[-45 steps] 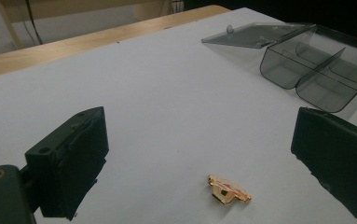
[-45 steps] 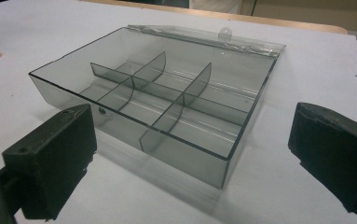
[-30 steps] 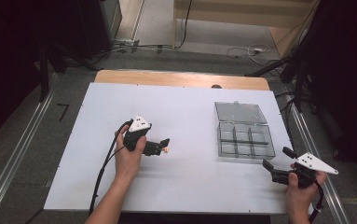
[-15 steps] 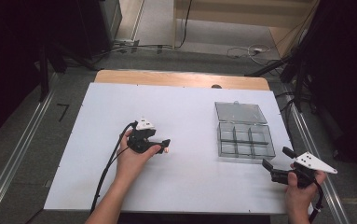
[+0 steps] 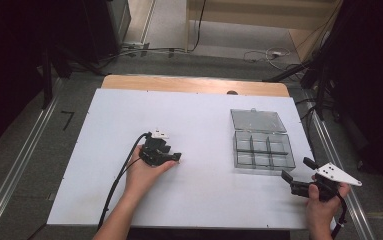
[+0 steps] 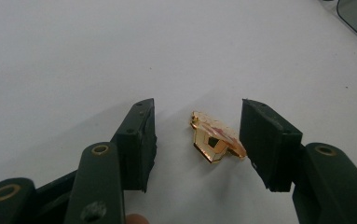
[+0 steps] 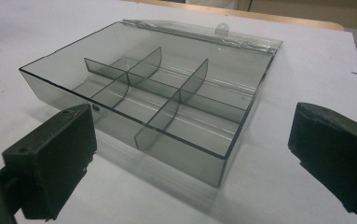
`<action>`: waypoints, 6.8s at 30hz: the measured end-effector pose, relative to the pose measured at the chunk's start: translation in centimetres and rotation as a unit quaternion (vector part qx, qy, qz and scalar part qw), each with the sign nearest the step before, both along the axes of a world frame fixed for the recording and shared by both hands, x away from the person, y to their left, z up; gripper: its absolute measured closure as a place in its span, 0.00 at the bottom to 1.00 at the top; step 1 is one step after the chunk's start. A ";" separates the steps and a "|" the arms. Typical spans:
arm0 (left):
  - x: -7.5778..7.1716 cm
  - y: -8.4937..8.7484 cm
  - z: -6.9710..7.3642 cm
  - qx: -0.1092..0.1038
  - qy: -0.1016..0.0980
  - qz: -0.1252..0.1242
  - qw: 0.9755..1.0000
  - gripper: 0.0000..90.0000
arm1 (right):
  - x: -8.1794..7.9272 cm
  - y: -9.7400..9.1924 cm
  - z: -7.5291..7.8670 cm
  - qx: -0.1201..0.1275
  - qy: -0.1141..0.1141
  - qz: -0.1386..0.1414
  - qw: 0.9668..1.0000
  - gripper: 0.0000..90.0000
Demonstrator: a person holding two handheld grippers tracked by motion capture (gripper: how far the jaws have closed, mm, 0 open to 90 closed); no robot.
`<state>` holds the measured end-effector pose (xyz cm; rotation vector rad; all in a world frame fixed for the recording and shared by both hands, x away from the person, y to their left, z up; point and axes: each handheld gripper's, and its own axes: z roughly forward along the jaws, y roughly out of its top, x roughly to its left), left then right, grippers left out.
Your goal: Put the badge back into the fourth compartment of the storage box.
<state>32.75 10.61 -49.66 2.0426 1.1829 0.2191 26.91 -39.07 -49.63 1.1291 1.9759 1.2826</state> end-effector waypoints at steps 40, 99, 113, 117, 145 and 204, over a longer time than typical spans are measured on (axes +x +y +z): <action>-2.0 -1.9 -0.3 0.060 -0.022 -0.103 0.993 1.00 | 0.1 0.2 0.0 -0.010 0.004 -0.007 1.000 0.00; 3.2 -5.1 -0.4 0.022 -0.029 -0.042 0.998 0.73 | 0.1 0.2 0.0 -0.012 0.003 -0.003 1.000 0.00; 2.5 -5.7 -0.4 0.027 -0.036 -0.068 0.997 0.92 | 0.1 0.2 0.0 -0.010 0.004 -0.005 1.000 0.00; 2.5 -5.7 -0.4 0.028 -0.038 -0.068 0.997 0.92 | 0.1 0.2 0.0 -0.009 0.003 -0.004 1.000 0.00; 2.5 -7.4 3.8 -0.002 -0.071 -0.089 0.994 0.92 | 0.0 0.3 0.0 -0.011 0.001 0.002 1.000 0.00; 2.2 -15.3 6.2 -0.027 -0.086 -0.169 0.981 0.92 | 0.0 0.3 0.1 -0.012 0.001 0.002 1.000 0.00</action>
